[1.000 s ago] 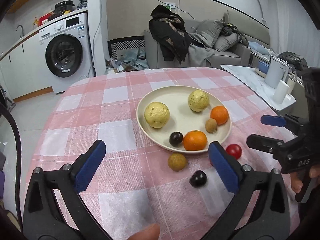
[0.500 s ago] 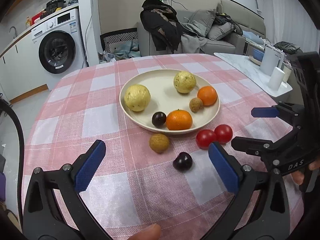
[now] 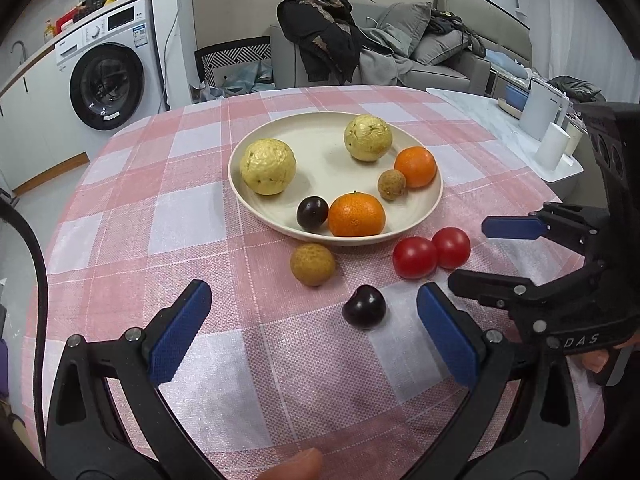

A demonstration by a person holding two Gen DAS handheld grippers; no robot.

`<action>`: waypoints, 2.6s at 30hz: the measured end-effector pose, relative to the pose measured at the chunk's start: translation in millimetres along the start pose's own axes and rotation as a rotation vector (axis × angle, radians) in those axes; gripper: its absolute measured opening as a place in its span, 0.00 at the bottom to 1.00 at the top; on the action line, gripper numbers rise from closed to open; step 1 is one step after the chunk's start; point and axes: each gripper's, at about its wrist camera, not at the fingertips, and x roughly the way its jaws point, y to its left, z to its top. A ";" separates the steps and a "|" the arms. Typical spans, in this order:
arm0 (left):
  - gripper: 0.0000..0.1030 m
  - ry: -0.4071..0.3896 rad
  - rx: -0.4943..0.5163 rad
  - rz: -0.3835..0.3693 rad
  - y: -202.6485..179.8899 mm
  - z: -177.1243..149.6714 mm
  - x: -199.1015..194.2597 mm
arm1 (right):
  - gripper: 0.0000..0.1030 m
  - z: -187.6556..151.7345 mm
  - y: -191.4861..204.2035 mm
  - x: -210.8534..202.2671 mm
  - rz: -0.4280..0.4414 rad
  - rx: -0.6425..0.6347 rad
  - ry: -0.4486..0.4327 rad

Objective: Organize fruits
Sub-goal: 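Move the right tool to a red tomato while the left tool approaches the other plum, then grasp the red tomato with the right tool while the left tool grasps the other plum, then carry the tomato and plum onto the cream plate and open both tools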

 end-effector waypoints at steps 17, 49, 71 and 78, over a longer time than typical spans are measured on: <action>0.99 0.050 0.002 -0.035 -1.6 -4.0 11.0 | 0.55 -0.8 1.4 7.6 0.011 0.015 -0.017; 0.48 0.122 0.010 -0.146 -6.1 -8.1 22.4 | 0.30 5.5 -2.1 -8.5 0.017 0.024 -0.084; 0.22 0.096 0.031 -0.164 -13.2 -9.5 19.3 | 0.30 6.7 -3.7 -19.2 0.019 0.031 -0.109; 0.22 0.047 0.046 -0.180 -16.0 -6.2 6.8 | 0.30 6.8 -4.5 -21.3 0.019 0.033 -0.118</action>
